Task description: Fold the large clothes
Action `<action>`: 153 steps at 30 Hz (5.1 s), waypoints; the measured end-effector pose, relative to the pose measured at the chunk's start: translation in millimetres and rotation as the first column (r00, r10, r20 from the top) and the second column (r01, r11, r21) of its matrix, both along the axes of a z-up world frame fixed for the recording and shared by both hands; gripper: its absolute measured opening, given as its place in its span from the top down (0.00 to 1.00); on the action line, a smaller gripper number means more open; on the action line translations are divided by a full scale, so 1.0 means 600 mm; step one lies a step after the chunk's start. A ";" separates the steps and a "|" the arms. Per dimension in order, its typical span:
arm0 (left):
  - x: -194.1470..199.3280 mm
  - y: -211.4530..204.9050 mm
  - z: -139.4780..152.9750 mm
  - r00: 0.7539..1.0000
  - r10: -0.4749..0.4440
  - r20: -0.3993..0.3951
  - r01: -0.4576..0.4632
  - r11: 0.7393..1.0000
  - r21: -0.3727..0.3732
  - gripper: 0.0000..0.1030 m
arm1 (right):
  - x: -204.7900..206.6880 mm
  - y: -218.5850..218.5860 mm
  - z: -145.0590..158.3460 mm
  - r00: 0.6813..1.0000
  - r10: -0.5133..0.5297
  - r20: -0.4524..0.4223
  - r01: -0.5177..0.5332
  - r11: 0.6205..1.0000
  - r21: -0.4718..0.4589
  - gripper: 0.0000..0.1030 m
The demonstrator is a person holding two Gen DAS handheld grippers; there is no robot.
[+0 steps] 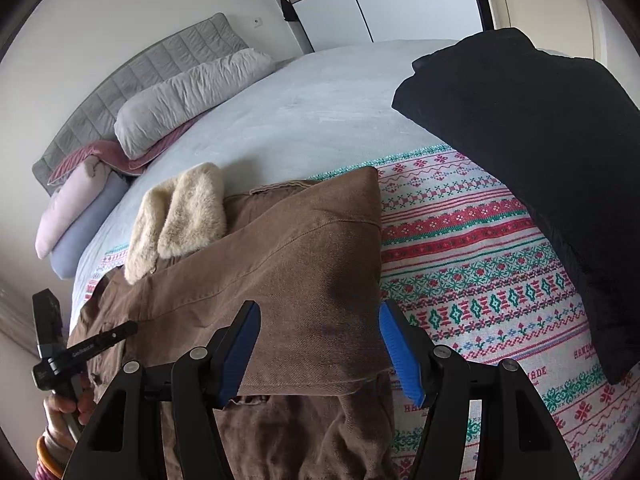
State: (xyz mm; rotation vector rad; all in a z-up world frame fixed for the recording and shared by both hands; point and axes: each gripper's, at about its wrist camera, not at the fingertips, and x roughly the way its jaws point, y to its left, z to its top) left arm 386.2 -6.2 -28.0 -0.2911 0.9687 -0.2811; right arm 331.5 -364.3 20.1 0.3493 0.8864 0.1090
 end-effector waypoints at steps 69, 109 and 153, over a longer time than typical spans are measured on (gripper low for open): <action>-0.254 0.608 -0.088 0.691 0.683 -0.235 -0.708 0.575 -0.410 0.40 | -0.201 0.197 -0.035 0.986 0.094 -0.140 -0.118 0.978 -0.174 0.19; -0.305 0.181 0.043 0.982 -0.174 0.069 0.166 0.980 0.112 0.31 | -0.207 0.217 -0.025 0.982 0.145 -0.122 -0.164 0.972 -0.169 0.19; -0.198 0.163 0.147 0.980 -0.084 0.179 0.093 0.995 -0.043 0.42 | -0.211 0.176 -0.004 0.992 0.096 -0.083 -0.103 0.992 -0.077 0.19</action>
